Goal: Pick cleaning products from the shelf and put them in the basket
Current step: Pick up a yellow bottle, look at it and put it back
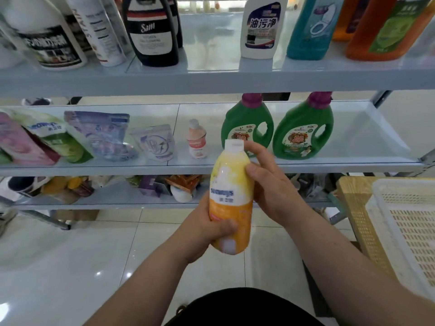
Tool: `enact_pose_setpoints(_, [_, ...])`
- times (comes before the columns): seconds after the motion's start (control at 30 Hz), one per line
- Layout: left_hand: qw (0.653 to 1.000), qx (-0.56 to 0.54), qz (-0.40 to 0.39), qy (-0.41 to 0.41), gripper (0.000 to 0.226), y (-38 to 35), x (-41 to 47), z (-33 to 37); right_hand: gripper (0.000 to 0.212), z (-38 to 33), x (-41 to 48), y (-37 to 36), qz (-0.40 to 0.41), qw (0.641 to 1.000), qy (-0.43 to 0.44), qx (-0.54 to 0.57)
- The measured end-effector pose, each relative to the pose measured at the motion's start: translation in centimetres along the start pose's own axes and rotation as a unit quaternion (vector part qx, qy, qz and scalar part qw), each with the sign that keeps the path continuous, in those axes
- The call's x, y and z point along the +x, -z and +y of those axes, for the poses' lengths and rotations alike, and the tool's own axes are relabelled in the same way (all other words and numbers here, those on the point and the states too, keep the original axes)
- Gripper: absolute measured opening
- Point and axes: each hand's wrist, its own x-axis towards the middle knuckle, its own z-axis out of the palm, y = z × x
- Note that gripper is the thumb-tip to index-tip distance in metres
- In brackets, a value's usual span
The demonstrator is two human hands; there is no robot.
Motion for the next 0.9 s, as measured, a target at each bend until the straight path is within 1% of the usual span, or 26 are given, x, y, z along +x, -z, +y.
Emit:
enact_pose_setpoints(0.07, [0.989, 0.136, 0.043, -0.027, 0.082, 0.8, -0.4, 0.3, 0.031, -0.2, -0.1, -1.1, 0.004, 0.999, -0.002, -0.033])
enact_pose_setpoints(0.1, [0.977, 0.196, 0.074, -0.041, 0.073, 1.3, -0.6, 0.4, 0.026, -0.6, -0.1, -1.6, 0.015, 0.996, 0.008, -0.09])
enact_pose_setpoints(0.13, [0.963, 0.244, 0.105, -0.05, 0.072, 1.9, -0.8, 0.3, 0.025, -1.0, 0.1, -2.2, 0.036, 0.984, 0.023, -0.172])
enact_pose_setpoints(0.2, [0.923, 0.343, 0.165, -0.064, 0.08, 3.2, -1.1, 0.0, 0.036, -1.6, 0.4, -2.9, 0.085, 0.936, 0.058, -0.338])
enact_pose_setpoints(0.23, [0.897, 0.396, 0.181, -0.075, 0.084, 3.9, -1.4, -0.1, 0.043, -1.8, 0.7, -3.3, 0.098, 0.916, 0.062, -0.384])
enact_pose_setpoints(0.3, [0.863, 0.46, 0.189, -0.082, 0.091, 5.3, -2.0, 0.0, 0.048, -2.2, 1.1, -4.2, 0.086, 0.884, 0.022, -0.458])
enact_pose_setpoints(0.33, [0.858, 0.473, 0.184, -0.081, 0.093, 6.0, -2.3, 0.2, 0.047, -2.3, 1.3, -4.7, 0.074, 0.862, -0.009, -0.502])
enact_pose_setpoints(0.37, [0.857, 0.48, 0.173, -0.079, 0.094, 6.7, -2.6, 0.5, 0.045, -2.2, 1.5, -5.2, 0.07, 0.84, -0.024, -0.538])
enact_pose_setpoints(0.4, [0.866, 0.471, 0.153, -0.072, 0.095, 7.5, -2.9, 0.8, 0.045, -2.1, 1.6, -5.7, 0.072, 0.824, -0.02, -0.561])
enact_pose_setpoints(0.43, [0.887, 0.44, 0.129, -0.06, 0.094, 8.2, -3.3, 1.2, 0.046, -2.1, 1.7, -6.3, 0.078, 0.818, -0.003, -0.57])
enact_pose_setpoints(0.47, [0.913, 0.393, 0.104, -0.044, 0.091, 9.0, -3.7, 1.6, 0.047, -2.0, 1.7, -7.0, 0.083, 0.816, 0.021, -0.572])
enact_pose_setpoints(0.5, [0.931, 0.355, 0.077, -0.031, 0.086, 9.8, -4.2, 2.0, 0.047, -1.9, 1.7, -7.7, 0.083, 0.814, 0.047, -0.573])
enact_pose_setpoints(0.53, [0.939, 0.339, 0.049, -0.022, 0.082, 10.7, -4.5, 2.2, 0.045, -1.8, 1.7, -8.4, 0.076, 0.81, 0.074, -0.577])
enact_pose_setpoints(0.6, [0.941, 0.337, -0.013, -0.006, 0.081, 12.5, -5.2, 2.6, 0.042, -1.6, 1.5, -9.7, 0.051, 0.798, 0.138, -0.584])
enact_pose_setpoints(0.67, [0.948, 0.312, -0.062, 0.011, 0.08, 14.2, -5.8, 2.6, 0.035, -1.5, 1.3, -10.9, 0.025, 0.79, 0.203, -0.578])
enact_pose_setpoints(0.73, [0.949, 0.304, -0.084, 0.013, 0.08, 15.1, -6.4, 2.5, 0.03, -1.3, 1.2, -11.9, 0.016, 0.787, 0.229, -0.573])
enact_pose_setpoints(0.8, [0.949, 0.306, -0.071, 0.01, 0.083, 15.2, -6.8, 2.3, 0.033, -1.0, 1.3, -13.0, 0.054, 0.785, 0.205, -0.582])
enact_pose_setpoints(0.87, [0.951, 0.304, -0.049, 0.009, 0.081, 14.9, -6.9, 2.2, 0.044, -0.9, 1.9, -13.9, 0.108, 0.792, 0.135, -0.585])
enact_pose_setpoints(0.9, [0.953, 0.302, -0.038, 0.006, 0.079, 14.8, -6.9, 2.2, 0.051, -0.9, 2.2, -14.1, 0.131, 0.804, 0.092, -0.573])
